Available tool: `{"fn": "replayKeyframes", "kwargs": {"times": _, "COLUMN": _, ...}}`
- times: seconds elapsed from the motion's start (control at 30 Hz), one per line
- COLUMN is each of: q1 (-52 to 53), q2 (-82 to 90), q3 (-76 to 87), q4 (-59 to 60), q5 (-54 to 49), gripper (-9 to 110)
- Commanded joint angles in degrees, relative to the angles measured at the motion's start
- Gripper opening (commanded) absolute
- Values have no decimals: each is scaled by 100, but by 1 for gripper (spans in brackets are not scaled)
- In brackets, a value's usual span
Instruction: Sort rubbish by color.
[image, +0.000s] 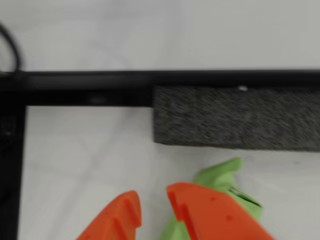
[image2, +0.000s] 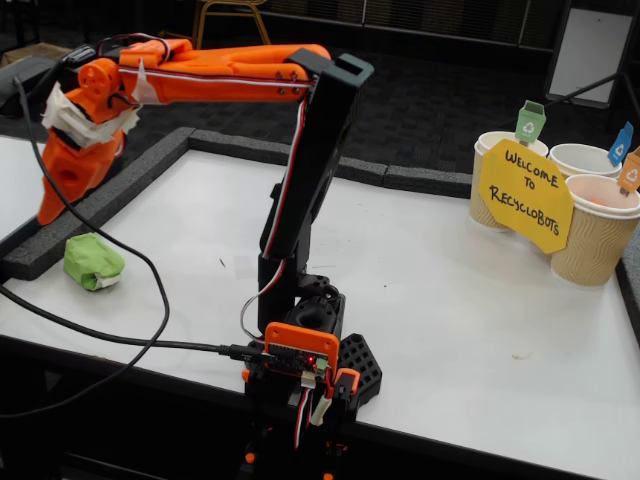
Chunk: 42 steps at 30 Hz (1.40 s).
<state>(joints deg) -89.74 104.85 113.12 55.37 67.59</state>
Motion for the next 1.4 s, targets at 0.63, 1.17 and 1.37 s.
{"fn": "replayKeyframes", "kwargs": {"times": 0.63, "q1": 475, "q2": -457, "q3": 18, "q4": 70, "q5": 149, "gripper": 28}}
{"fn": "replayKeyframes", "kwargs": {"times": 1.17, "q1": 422, "q2": -1406, "q3": -369, "q4": 35, "q5": 149, "gripper": 27}}
{"fn": "replayKeyframes", "kwargs": {"times": 1.37, "q1": 589, "q2": -1450, "q3": -176, "q4": -202, "q5": 149, "gripper": 20}}
